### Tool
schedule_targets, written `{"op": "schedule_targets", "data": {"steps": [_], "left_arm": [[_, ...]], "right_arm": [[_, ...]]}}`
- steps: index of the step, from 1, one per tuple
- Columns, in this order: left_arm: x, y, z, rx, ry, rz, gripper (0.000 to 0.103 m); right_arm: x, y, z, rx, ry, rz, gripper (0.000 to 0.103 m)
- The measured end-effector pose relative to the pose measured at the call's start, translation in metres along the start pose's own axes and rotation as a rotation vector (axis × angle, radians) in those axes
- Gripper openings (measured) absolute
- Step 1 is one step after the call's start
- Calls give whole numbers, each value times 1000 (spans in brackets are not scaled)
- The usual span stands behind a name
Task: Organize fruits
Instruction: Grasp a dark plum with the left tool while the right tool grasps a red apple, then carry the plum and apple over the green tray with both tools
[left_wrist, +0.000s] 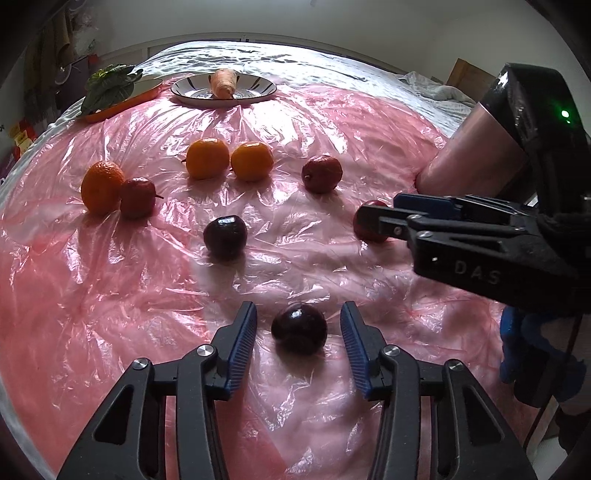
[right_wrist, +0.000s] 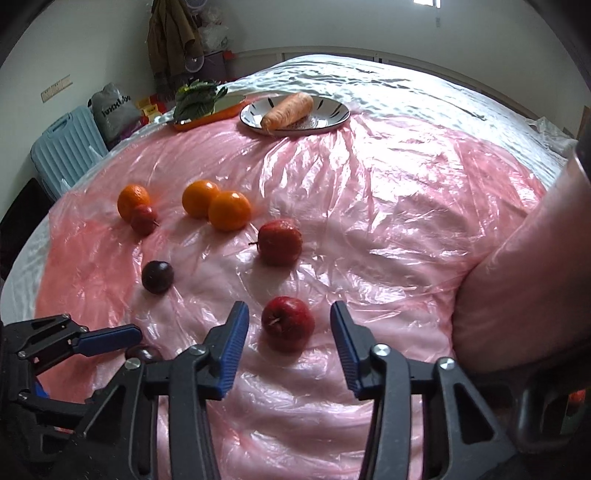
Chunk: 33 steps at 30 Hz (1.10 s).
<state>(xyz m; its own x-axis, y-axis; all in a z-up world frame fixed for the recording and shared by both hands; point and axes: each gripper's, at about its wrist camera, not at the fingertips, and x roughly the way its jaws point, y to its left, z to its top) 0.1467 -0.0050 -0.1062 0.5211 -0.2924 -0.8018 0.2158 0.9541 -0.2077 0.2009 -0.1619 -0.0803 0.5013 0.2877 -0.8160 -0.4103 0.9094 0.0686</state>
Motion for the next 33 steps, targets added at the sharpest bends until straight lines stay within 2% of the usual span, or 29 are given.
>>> {"op": "schedule_targets", "data": {"steps": [5, 11, 17, 21, 25, 33], "left_arm": [[5, -1, 1, 8, 4, 4, 38], [6, 3, -2, 5, 8, -1, 26], [4, -1, -6, 33, 0, 12, 25], [5, -5, -8, 58, 1, 16, 25], [9, -7, -12, 88, 12, 20, 25], [-5, 2, -9, 35, -1, -21, 24]], "right_arm": [[12, 1, -2, -12, 23, -10, 65], [19, 1, -5, -16, 31, -14, 49], [22, 2, -7, -22, 34, -17, 48], [24, 2, -8, -15, 40, -5, 36], [25, 0, -8, -6, 44, 5, 36], [3, -4, 1, 33, 22, 15, 35]]}}
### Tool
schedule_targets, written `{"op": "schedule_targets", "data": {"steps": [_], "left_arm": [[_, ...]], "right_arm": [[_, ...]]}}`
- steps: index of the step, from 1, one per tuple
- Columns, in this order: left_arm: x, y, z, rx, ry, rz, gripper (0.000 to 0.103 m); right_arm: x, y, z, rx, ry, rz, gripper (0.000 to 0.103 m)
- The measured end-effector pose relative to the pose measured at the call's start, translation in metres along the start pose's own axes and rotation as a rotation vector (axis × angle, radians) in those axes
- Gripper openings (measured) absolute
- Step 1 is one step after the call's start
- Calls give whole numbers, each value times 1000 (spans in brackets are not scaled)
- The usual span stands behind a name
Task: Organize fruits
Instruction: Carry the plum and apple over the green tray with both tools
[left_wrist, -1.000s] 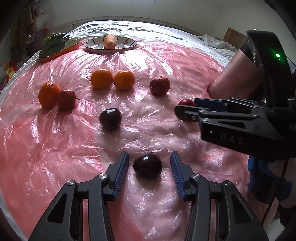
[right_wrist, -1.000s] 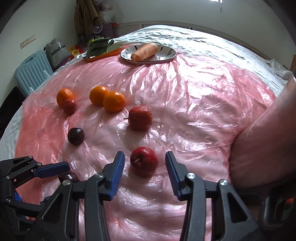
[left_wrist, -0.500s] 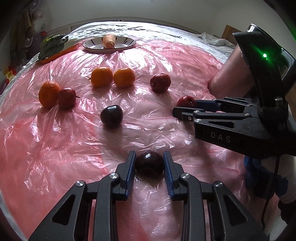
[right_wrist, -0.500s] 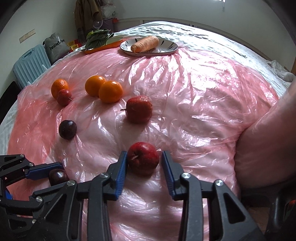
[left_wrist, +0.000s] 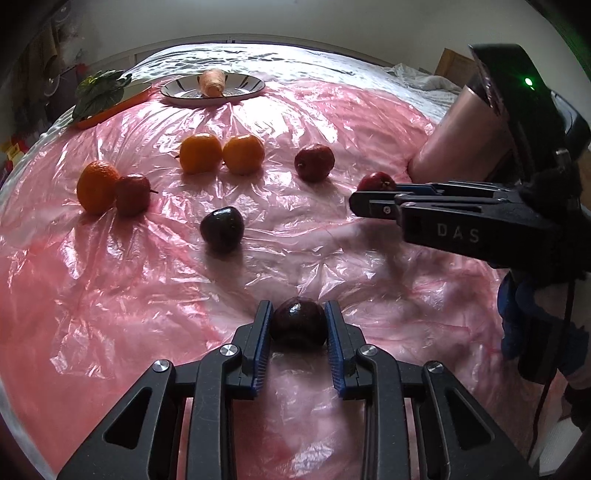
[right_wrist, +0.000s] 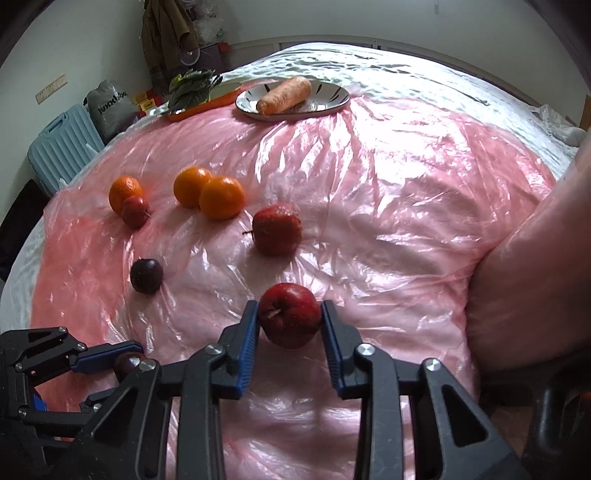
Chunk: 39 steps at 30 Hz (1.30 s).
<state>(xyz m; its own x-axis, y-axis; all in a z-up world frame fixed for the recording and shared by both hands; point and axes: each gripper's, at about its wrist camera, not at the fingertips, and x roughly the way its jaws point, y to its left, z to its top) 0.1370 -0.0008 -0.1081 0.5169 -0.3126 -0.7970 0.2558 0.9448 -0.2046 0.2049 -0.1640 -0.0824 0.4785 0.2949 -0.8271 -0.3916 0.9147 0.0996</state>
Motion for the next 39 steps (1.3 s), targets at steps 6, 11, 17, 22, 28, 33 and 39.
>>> {"op": "schedule_targets", "data": {"steps": [6, 11, 17, 22, 28, 33, 39], "left_arm": [[-20, 11, 0, -59, -23, -19, 24], [-42, 13, -2, -62, -43, -17, 24], [-62, -5, -9, -29, -37, -45, 24], [-69, -49, -11, 49, -21, -113, 24], [-67, -133, -8, 180, 1, -227, 24], [-52, -208, 5, 288, 9, -307, 24], [-19, -291, 38, 381, -6, -355, 24]], "right_arm": [[-20, 7, 1, 11, -15, -7, 35], [-45, 17, -13, 43, -31, 11, 36], [-84, 16, -50, 105, -47, 33, 36], [-124, -15, -91, 191, -51, 5, 36], [-174, -86, -132, 297, -69, -130, 36], [-202, -154, -149, 361, -97, -249, 36], [-212, -236, -153, 420, -137, -344, 36]]}}
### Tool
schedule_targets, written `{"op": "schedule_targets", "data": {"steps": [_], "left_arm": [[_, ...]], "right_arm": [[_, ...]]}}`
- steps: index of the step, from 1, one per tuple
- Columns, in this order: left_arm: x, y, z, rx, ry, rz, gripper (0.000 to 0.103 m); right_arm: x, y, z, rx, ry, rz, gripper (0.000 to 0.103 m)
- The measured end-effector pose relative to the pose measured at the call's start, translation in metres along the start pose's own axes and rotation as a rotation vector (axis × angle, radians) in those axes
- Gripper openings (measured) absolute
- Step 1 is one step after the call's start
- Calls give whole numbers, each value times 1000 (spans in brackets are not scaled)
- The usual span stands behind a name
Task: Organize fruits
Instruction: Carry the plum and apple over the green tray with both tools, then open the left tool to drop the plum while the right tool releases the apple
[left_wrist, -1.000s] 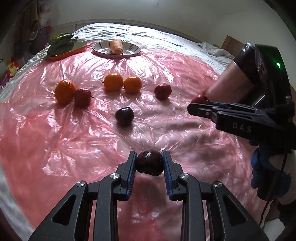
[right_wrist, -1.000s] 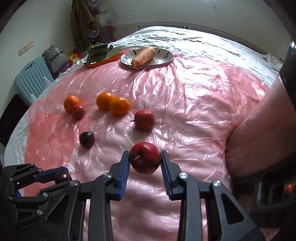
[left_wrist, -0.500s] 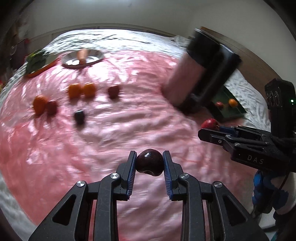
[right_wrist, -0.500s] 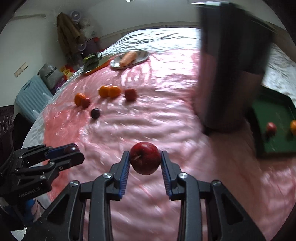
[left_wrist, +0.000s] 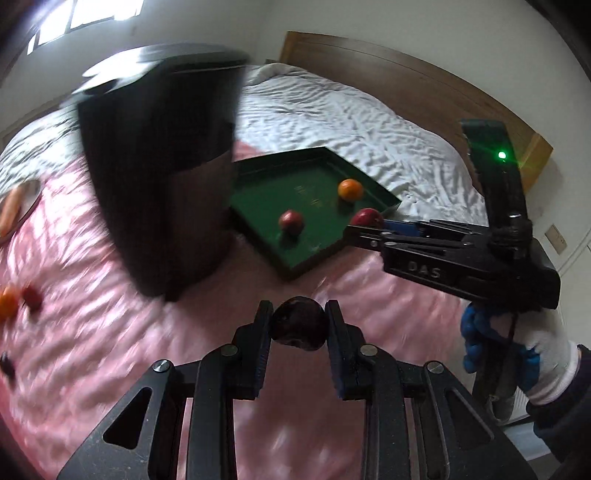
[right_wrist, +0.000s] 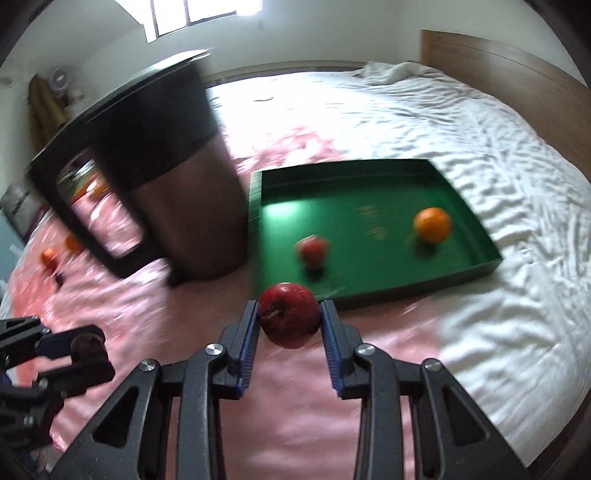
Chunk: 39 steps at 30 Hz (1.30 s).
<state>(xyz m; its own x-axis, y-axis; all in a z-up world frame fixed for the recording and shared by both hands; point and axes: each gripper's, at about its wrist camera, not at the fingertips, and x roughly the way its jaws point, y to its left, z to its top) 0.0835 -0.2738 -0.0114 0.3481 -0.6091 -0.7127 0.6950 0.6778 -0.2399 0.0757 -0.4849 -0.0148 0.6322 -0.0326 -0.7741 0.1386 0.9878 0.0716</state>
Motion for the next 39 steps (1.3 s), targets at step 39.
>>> {"op": "schedule_targets", "data": {"steps": [39], "left_arm": [[182, -49, 77, 142, 87, 125, 34]], "right_arm": [[97, -114, 28, 8, 21, -216, 64]]}}
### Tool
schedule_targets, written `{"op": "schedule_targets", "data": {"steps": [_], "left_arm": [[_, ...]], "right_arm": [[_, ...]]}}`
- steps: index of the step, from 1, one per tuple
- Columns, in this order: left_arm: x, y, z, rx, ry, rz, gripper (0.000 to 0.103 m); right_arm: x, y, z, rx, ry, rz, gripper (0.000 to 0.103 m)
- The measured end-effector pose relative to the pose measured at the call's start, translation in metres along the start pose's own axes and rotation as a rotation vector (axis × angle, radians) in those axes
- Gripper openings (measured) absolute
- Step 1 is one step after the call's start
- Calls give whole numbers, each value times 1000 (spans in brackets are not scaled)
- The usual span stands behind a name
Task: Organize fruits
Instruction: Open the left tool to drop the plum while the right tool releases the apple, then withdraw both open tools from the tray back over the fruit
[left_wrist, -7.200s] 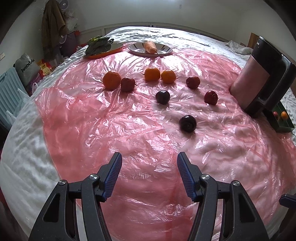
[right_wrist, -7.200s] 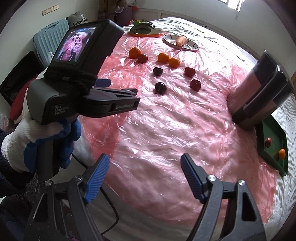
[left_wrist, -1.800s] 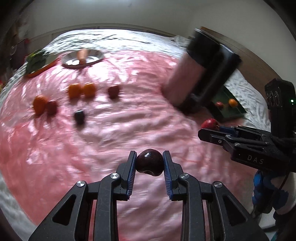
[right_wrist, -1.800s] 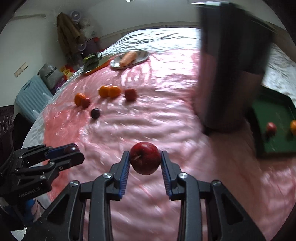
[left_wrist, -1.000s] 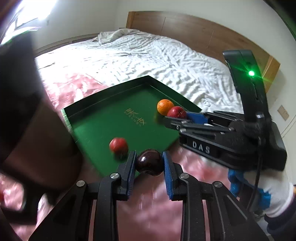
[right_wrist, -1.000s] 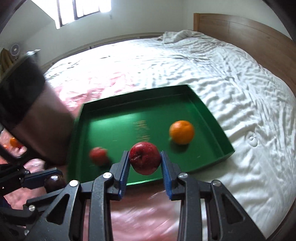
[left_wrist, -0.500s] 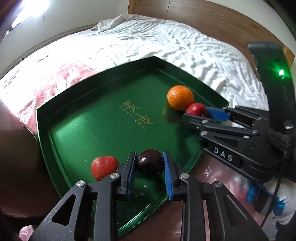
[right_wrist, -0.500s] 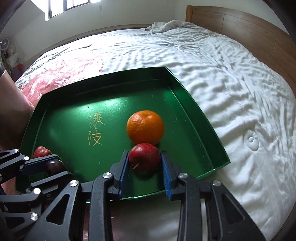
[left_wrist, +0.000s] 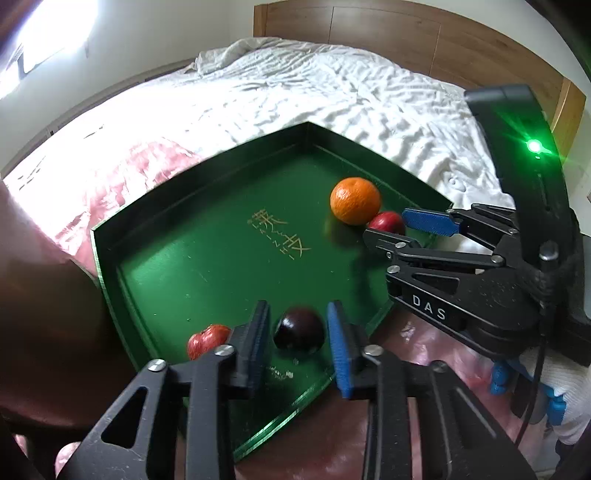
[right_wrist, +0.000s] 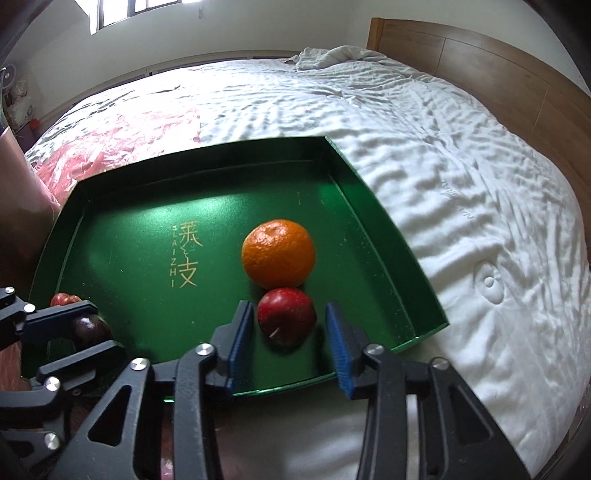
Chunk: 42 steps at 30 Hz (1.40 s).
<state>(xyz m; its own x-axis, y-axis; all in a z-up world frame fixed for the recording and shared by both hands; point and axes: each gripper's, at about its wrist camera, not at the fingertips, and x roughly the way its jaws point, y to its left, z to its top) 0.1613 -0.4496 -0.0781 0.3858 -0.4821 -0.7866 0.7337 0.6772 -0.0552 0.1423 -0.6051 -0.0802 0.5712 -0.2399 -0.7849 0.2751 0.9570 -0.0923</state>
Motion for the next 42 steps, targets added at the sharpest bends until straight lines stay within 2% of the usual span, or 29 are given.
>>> {"op": "schedule_targets", "data": {"steps": [2, 3, 6, 9, 17, 26, 32, 36, 42], "left_arm": [[-11, -2, -1, 0, -16, -2, 38], [-18, -4, -3, 2, -24, -5, 39], [-36, -9, -7, 8, -48, -11, 46], [-56, -14, -16, 23, -67, -13, 47], [-108, -18, -48, 43, -95, 0, 47], [-164, -14, -90, 58, -99, 12, 47], [-195, -6, -120, 33, -84, 13, 47], [-211, 5, -136, -9, -83, 44, 54], [-238, 29, -167, -77, -80, 109, 56]], "right_arm": [[-8, 0, 1, 4, -10, -5, 67], [-12, 0, 2, 4, -14, -9, 72], [-27, 2, 2, 3, -24, -23, 79], [-42, 5, -1, 7, -31, -30, 87], [-87, 27, -21, -6, -40, -24, 95], [-139, 59, -51, -20, -58, 3, 96], [-170, 77, -75, -21, -61, 28, 96], [-189, 91, -89, -47, -62, 37, 97], [-218, 126, -108, -123, -79, 76, 97]]}}
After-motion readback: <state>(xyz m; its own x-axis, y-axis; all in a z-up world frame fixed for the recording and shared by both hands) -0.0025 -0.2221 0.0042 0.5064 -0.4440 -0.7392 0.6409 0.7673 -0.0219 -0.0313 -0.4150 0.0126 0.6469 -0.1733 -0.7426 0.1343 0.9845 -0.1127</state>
